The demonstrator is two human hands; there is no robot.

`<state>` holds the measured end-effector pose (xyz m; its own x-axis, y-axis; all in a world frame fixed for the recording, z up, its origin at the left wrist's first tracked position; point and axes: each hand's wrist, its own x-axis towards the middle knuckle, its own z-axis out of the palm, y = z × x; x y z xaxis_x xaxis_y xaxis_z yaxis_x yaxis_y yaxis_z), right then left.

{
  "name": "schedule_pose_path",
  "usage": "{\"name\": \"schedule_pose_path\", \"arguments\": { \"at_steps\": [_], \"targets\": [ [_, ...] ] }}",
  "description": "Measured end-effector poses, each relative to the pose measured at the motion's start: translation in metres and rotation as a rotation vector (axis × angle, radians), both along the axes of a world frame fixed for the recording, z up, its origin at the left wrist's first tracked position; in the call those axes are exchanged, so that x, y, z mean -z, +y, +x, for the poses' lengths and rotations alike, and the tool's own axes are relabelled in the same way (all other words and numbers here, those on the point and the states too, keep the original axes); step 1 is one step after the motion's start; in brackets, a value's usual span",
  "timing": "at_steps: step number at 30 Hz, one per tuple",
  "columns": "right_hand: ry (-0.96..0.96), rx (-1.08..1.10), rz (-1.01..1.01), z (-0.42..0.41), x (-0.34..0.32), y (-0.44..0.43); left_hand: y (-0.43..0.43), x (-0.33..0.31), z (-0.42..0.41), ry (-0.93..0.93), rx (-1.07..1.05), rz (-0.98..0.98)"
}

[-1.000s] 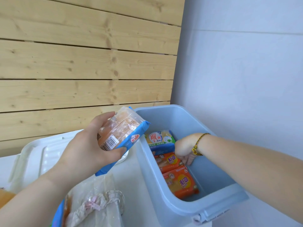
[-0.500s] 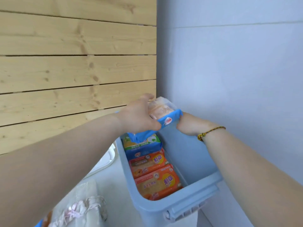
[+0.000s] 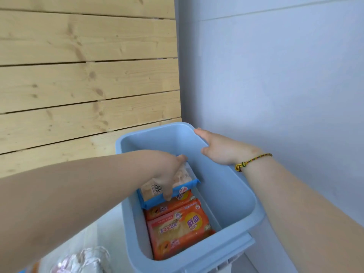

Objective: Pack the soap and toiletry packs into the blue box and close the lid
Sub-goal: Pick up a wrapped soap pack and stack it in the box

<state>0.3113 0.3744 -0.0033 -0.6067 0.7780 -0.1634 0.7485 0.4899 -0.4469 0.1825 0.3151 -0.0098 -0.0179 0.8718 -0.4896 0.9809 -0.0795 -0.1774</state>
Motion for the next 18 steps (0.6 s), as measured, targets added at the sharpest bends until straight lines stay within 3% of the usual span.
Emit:
{"name": "schedule_pose_path", "arguments": {
  "at_steps": [6, 11, 15, 18],
  "targets": [
    [-0.011, -0.001, 0.01, 0.0, 0.002, -0.001, -0.014, 0.017, 0.012, -0.053, 0.059, -0.039],
    [-0.004, -0.004, 0.032, 0.0, 0.004, -0.002, -0.01, 0.026, 0.009, 0.089, 0.069, -0.027],
    [-0.041, -0.017, 0.047, 0.0, 0.0, -0.006, -0.009, 0.03, 0.011, 0.326, 0.242, 0.02],
    [-0.07, -0.028, 0.072, -0.002, -0.004, -0.011, -0.008, 0.029, 0.01, 0.35, 0.282, 0.036]
  ]
}}
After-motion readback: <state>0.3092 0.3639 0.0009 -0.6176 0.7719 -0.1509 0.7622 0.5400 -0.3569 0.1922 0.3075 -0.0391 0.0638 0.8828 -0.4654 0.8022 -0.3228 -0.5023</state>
